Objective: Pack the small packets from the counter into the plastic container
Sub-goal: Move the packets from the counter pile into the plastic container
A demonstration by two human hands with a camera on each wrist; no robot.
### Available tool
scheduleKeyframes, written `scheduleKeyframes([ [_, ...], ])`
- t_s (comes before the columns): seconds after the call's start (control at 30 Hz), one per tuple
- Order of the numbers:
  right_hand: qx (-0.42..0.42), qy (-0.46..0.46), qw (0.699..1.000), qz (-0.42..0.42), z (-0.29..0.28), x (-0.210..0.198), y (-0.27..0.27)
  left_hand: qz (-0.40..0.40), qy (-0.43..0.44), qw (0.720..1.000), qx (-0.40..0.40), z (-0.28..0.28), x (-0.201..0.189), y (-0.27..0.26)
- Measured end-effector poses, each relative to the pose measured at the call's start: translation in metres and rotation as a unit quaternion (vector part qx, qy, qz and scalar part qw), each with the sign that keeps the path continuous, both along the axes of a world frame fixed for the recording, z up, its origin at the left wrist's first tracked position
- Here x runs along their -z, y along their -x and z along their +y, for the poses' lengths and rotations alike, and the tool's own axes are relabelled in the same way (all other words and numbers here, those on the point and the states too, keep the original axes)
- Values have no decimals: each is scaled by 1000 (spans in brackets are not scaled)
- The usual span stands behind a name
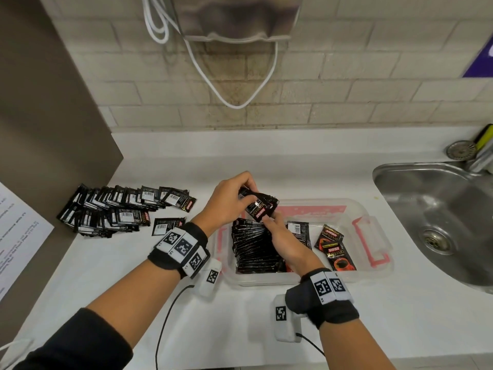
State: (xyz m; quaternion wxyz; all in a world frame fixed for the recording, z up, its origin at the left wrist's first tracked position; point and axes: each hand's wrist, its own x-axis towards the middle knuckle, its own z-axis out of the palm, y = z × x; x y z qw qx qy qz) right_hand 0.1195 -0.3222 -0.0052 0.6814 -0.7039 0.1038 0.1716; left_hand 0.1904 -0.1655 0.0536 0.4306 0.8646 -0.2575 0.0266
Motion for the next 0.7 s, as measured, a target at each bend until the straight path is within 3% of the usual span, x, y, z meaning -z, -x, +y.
scheduleKeyframes([
  [0.2, 0, 9, 1000, -15, -2, -2, 2, -46, -55, 997, -6, -1, 6, 4],
  [0.37, 7, 19, 999, -25, -1, -4, 2, -39, -98, 994, 41, -2, 11, 9],
  [0.57, 14, 26, 999, -45, 0, -4, 3, -1, -78, 996, 43, 0, 10, 9],
  [0.7, -10, 100, 994, -36, 1, -2, 1, -4, -170, 984, 48, 3, 14, 9],
])
